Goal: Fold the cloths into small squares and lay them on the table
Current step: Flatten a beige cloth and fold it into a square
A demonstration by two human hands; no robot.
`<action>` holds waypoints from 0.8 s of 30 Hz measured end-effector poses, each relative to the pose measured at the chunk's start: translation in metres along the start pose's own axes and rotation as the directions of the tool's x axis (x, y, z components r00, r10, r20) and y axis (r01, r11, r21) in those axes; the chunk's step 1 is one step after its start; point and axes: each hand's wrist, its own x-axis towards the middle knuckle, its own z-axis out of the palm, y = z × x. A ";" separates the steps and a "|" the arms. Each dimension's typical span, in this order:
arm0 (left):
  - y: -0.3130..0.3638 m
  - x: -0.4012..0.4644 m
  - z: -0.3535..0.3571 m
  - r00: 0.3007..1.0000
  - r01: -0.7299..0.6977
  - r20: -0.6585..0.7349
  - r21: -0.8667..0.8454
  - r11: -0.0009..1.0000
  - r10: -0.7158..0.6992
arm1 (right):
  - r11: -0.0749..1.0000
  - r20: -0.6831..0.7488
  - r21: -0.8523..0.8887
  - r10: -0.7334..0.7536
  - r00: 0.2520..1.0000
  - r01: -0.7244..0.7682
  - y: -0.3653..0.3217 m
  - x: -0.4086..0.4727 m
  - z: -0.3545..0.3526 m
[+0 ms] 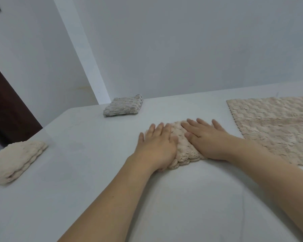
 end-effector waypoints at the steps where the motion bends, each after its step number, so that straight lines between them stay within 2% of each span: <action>1: -0.008 0.002 0.001 0.998 0.058 0.018 -0.004 0.998 -0.058 | 0.998 0.028 -0.045 0.044 0.999 -0.043 0.004 -0.001 0.001; 3: -0.023 0.003 -0.001 0.982 0.188 -0.037 0.001 0.982 -0.188 | 0.981 -0.005 -0.104 0.163 0.987 -0.162 0.018 -0.001 0.001; 5: -0.031 0.002 -0.004 0.949 0.247 -0.212 0.037 0.968 -0.234 | 0.961 -0.085 -0.135 0.232 0.969 -0.242 0.025 -0.001 -0.002; 6: -0.031 0.004 -0.004 0.928 0.244 -0.291 0.005 0.970 -0.232 | 0.960 -0.164 -0.126 0.229 0.960 -0.251 0.023 -0.001 -0.004; 8: -0.026 0.006 -0.003 0.912 0.186 -0.345 -0.133 0.973 -0.222 | 0.963 -0.288 -0.094 0.215 0.933 -0.251 0.012 -0.001 -0.010; 9: -0.024 0.006 -0.001 0.912 0.154 -0.353 -0.175 0.972 -0.208 | 0.961 -0.275 -0.080 0.234 0.933 -0.264 0.004 -0.004 -0.015; 12: -0.022 0.006 0.004 0.902 0.089 -0.404 -0.166 0.982 -0.150 | 0.962 -0.030 -0.100 0.252 0.967 -0.254 -0.015 -0.008 -0.025; 15: -0.020 0.003 0.004 0.883 -0.033 -0.455 -0.309 0.951 -0.117 | 0.963 0.189 0.029 0.257 0.948 -0.267 -0.019 -0.012 -0.035; 17: -0.019 -0.004 0.001 0.892 -0.090 -0.435 -0.441 0.893 -0.125 | 0.939 0.218 0.207 0.229 0.949 -0.274 -0.016 -0.011 -0.040; 19: -0.018 -0.008 -0.003 0.924 -0.075 -0.355 -0.536 0.841 -0.144 | 0.860 0.191 0.447 0.176 0.966 -0.245 -0.011 -0.012 -0.041; 21: -0.018 -0.005 -0.009 0.957 -0.006 -0.238 -0.591 0.807 -0.167 | 0.742 0.087 0.644 0.173 0.981 -0.188 -0.009 -0.012 -0.034; 22: -0.017 -0.002 -0.013 0.967 0.037 -0.178 -0.614 0.788 -0.184 | 0.687 0.020 0.707 0.221 0.975 -0.171 -0.008 -0.010 -0.032; 23: -0.015 0.003 -0.017 0.971 0.089 -0.114 -0.642 0.762 -0.210 | 0.597 -0.033 0.788 0.282 0.959 -0.148 -0.007 -0.007 -0.032; 24: -0.011 0.008 -0.023 0.971 0.141 -0.049 -0.677 0.722 -0.235 | 0.450 -0.029 0.882 0.350 0.936 -0.141 -0.005 -0.003 -0.036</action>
